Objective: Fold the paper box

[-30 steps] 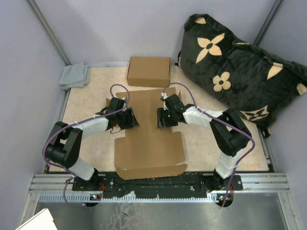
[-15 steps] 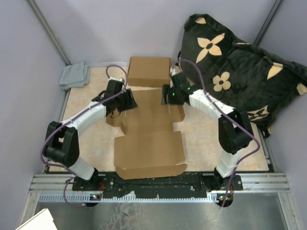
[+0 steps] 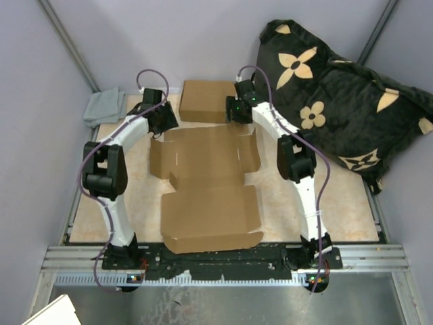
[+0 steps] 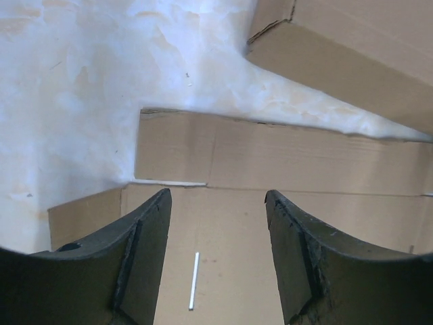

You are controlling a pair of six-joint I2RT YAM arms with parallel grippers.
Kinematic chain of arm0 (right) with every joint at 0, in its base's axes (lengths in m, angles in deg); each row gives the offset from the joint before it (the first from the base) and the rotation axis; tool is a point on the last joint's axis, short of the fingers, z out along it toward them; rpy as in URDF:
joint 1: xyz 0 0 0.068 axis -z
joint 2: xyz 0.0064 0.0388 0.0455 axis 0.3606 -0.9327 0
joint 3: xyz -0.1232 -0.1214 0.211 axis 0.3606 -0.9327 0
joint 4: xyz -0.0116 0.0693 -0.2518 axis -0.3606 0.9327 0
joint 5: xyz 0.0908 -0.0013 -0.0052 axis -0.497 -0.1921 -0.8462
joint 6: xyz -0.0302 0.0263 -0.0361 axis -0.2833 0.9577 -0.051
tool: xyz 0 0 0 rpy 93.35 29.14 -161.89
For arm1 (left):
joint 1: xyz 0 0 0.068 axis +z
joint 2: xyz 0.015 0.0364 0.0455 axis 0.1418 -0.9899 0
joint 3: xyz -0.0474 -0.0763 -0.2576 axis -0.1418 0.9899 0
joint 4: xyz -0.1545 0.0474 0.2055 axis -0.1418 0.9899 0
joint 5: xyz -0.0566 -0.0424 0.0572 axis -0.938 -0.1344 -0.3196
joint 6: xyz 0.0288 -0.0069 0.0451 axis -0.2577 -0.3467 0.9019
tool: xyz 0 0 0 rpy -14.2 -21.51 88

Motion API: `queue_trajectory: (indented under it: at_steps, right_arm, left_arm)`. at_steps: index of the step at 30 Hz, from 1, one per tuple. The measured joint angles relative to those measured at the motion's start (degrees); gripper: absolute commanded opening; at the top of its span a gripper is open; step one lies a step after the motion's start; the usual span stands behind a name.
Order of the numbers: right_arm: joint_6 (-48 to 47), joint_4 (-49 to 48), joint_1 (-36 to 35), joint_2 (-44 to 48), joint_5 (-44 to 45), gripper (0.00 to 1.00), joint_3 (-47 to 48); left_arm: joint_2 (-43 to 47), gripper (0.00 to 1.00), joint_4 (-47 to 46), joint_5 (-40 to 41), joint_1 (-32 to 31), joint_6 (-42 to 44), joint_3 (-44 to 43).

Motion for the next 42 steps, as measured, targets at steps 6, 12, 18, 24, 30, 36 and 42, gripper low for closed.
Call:
queue_trajectory:
  at_steps: [6, 12, 18, 24, 30, 36, 42]
  right_arm:
    - [-0.5, 6.5, 0.3, -5.2, 3.3, 0.67, 3.9]
    - [-0.5, 7.0, 2.1, -5.1, 3.9, 0.67, 4.2]
    - [-0.6, 7.6, 3.8, -5.1, 2.4, 0.67, 4.2]
    - [-1.2, 7.4, 4.5, -5.1, -1.4, 0.67, 4.2]
    - [-1.5, 7.3, 4.5, -5.2, -6.1, 0.66, 4.2]
    - [-1.9, 7.5, 4.5, -5.2, -7.7, 0.66, 4.2]
    - [-2.0, 7.8, 4.5, -5.2, -7.8, 0.66, 4.2]
  left_arm:
    - [-5.0, 0.64, 2.0, 0.7, 0.8, 1.4, -4.0]
    - [-7.3, 0.64, 2.4, 0.3, 2.8, 2.3, -8.4]
    - [-10.3, 0.63, 2.5, -2.9, 4.6, 2.3, -10.0]
    - [-12.6, 0.62, 2.6, -6.5, 5.5, 2.2, -10.0]
    - [-13.6, 0.61, 2.8, -10.4, 6.0, 2.2, -10.0]
    - [-14.3, 0.61, 5.1, -10.2, 6.3, 2.3, -10.0]
    - [-14.3, 0.61, 7.0, -6.7, 6.4, 2.9, -10.3]
